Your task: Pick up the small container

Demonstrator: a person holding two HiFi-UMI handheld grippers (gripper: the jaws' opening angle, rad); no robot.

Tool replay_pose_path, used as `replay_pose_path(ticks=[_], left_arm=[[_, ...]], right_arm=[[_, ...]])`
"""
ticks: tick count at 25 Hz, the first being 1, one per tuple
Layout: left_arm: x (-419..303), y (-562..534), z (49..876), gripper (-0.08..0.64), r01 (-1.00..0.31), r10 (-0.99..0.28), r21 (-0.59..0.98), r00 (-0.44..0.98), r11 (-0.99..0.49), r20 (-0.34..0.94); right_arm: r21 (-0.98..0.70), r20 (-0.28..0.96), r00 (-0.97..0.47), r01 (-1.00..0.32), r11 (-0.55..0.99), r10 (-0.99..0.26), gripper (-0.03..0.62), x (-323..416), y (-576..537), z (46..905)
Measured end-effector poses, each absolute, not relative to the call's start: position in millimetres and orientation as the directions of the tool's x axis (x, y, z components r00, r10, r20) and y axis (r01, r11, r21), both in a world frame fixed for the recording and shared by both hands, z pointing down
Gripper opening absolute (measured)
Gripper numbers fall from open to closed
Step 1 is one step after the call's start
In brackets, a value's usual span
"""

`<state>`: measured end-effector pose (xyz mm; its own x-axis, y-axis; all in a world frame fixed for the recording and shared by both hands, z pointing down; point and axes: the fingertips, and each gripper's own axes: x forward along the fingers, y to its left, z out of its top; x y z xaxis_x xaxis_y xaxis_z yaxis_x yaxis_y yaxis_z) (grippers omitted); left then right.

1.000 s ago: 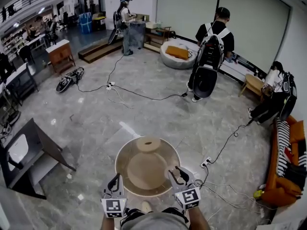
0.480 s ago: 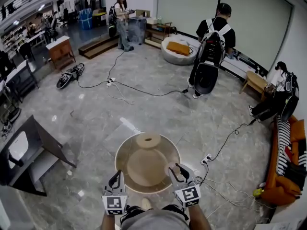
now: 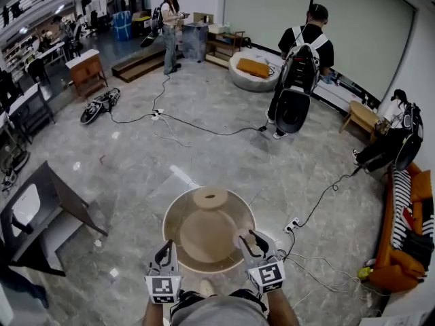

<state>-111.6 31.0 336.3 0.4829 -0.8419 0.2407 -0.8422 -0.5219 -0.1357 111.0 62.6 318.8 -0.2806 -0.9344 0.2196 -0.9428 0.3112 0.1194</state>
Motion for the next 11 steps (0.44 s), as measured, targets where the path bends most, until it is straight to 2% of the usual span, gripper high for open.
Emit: replay_pose_path(ticks=[11], left_arm=[[-117.1,35.2,337.7,0.018,-0.843,-0.843,-0.135,0.481,-0.520,0.241]], right_arm=[[0.117,0.213,-0.288,-0.941,0.317,-0.934,0.130,105.9,65.1,318.9]])
